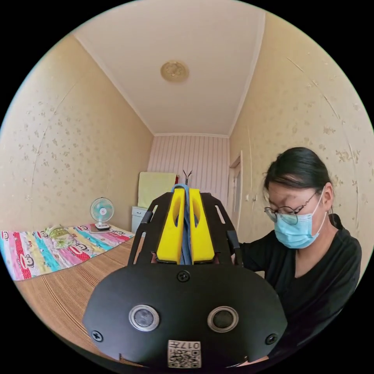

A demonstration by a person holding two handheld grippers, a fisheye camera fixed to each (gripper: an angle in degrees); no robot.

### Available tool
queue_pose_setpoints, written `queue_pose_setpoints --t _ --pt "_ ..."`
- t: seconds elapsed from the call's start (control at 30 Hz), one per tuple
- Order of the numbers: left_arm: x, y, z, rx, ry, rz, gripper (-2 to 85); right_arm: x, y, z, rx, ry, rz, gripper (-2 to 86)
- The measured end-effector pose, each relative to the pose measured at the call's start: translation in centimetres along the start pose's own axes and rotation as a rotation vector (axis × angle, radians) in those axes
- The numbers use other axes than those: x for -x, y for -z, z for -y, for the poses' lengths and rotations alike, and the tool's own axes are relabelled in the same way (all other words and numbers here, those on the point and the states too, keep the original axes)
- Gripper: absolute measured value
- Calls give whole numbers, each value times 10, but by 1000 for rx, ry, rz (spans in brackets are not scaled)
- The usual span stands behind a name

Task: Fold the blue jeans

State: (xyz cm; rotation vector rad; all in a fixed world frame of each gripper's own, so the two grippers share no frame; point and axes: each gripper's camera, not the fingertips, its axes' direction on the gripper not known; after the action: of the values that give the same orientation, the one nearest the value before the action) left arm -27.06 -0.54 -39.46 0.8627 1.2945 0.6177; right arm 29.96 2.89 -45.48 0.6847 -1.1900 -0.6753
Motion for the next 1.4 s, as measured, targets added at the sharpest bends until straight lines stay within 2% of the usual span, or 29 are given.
queue_pose_setpoints --t 0.13,0.2,0.27,0.33,0.4,0.6,0.77,0.87,1.03,1.2,1.4 --pt "95 -43 -23 136 212 158 -6 -75 -63 4 209 -58 -285 17" --pt "132 -59 -43 173 299 208 -6 -118 -96 -8 295 -84 -361 17" --pt "158 -77 -73 198 391 259 -6 -173 -121 -35 327 -219 -365 17" --pt "179 -98 -113 300 463 333 -5 -232 -133 -84 305 -427 -316 17" --pt "184 -109 -141 370 455 340 -5 -250 -138 -117 302 -468 -308 17" --pt "167 -109 -218 408 463 162 -4 -224 -131 -201 383 -364 -258 17" --pt "107 -101 -293 324 561 108 -5 -175 -108 -286 398 -374 -183 17" --pt "73 -99 -330 290 580 129 -4 -155 -92 -340 323 -468 -169 17" --pt "52 -95 -358 335 593 224 -3 -138 -61 -403 56 -643 -101 19" --pt "63 -105 -352 418 602 151 -3 -148 -73 -403 203 -635 -87 17" --pt "60 -118 -374 524 632 157 -1 -159 -89 -414 311 -687 -23 39"
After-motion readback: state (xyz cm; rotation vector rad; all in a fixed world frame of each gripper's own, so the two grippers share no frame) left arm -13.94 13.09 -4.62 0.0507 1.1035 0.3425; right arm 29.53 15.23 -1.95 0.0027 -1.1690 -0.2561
